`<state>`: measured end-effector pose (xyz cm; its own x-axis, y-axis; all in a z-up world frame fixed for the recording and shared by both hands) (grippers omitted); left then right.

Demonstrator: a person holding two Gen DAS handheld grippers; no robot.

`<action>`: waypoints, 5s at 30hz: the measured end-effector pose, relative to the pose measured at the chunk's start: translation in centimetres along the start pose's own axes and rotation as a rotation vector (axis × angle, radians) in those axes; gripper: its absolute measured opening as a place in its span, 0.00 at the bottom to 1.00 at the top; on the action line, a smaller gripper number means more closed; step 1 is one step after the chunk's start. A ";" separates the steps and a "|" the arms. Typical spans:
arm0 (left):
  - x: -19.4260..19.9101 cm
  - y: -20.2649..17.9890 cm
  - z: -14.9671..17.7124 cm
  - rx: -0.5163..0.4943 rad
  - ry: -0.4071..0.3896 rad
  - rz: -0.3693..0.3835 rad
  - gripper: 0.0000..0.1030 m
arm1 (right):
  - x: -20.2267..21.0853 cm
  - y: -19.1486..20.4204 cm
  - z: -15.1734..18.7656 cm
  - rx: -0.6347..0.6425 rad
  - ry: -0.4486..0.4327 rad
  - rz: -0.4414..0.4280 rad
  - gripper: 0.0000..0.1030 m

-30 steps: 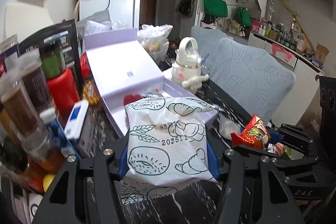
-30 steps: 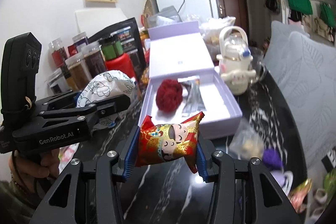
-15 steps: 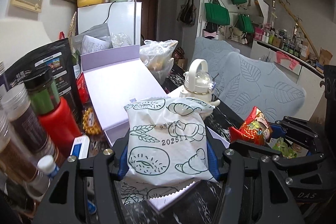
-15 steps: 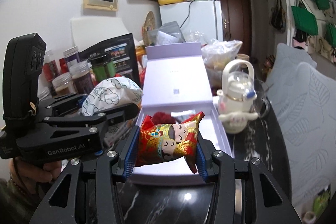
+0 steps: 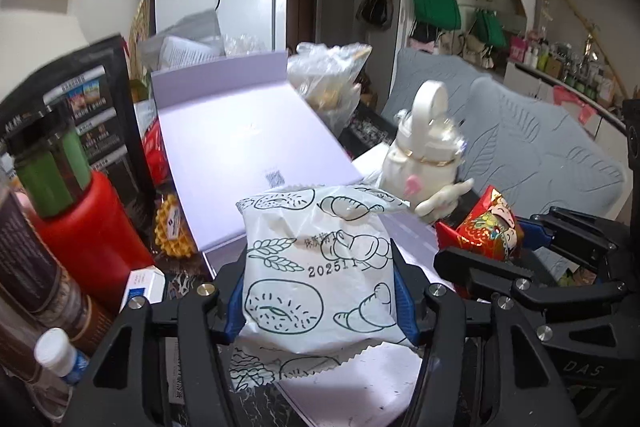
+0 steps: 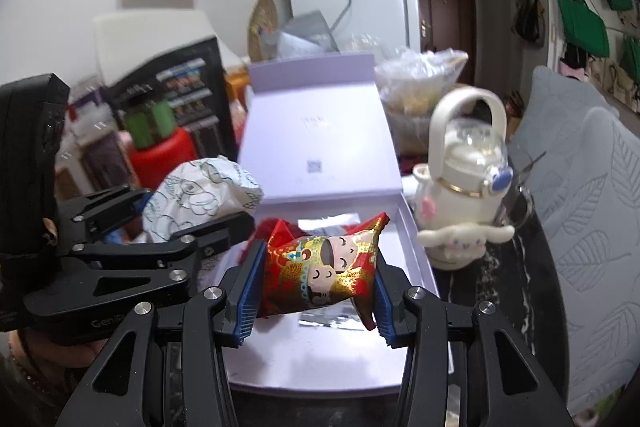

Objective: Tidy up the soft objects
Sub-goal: 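Carry the red snack bag and white pouch over the lavender box with both grippers, then open the right gripper to drop the red snack bag while the left releases the white pouch into the box, then withdraw both grippers from the box toward the lavender pouch and gold bag, then grasp the gold patterned snack bag with the right gripper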

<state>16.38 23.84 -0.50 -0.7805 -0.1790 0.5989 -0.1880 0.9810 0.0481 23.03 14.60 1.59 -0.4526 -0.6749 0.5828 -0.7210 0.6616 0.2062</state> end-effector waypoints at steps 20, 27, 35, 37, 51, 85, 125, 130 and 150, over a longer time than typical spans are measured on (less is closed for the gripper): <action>-6.0 0.0 3.3 -0.040 0.183 -0.032 0.56 | -5.4 -2.2 3.2 -0.042 0.126 0.060 0.48; -6.5 0.2 3.4 -0.040 0.206 -0.056 0.56 | -6.2 -2.3 3.5 -0.041 0.152 0.094 0.56; -6.8 0.3 3.2 -0.026 0.234 -0.071 0.63 | -5.4 -3.3 3.0 -0.077 0.127 0.138 0.66; -6.5 0.3 3.0 -0.024 0.225 -0.069 0.64 | -5.1 -3.4 2.8 -0.083 0.118 0.145 0.66; -2.6 -0.2 1.8 -0.009 0.161 -0.071 0.64 | -1.2 -2.4 1.6 -0.086 0.049 0.177 0.66; 13.7 -5.0 2.2 -0.040 -0.058 -0.036 0.64 | 14.8 2.5 5.1 -0.077 -0.156 0.170 0.66; 13.1 -18.7 9.5 -0.175 0.083 0.216 0.64 | 22.8 -6.6 18.6 -0.321 -0.049 0.399 0.72; 10.8 -20.3 10.0 -0.167 0.141 0.280 0.64 | 22.6 -8.8 19.6 -0.378 -0.029 0.397 0.72; 2.2 -25.4 10.2 -0.268 0.242 0.338 0.64 | 19.3 -15.7 21.2 -0.489 0.053 0.392 0.72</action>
<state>13.35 -2.21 -8.49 -0.6049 0.1437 0.7832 0.2360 0.9717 0.0040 14.50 -15.73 -7.09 -0.5988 -0.3428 0.7238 -0.1778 0.9381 0.2972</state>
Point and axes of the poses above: each gripper's, at about its wrist camera, not at the fingertips, and x roughly against the way its jaws point, y to its left, z to its underside, the point moved 3 cm from there along -x, roughly the way its jaws point, and after that the axes turned 7 degrees about -x, right-handed, at the moved point
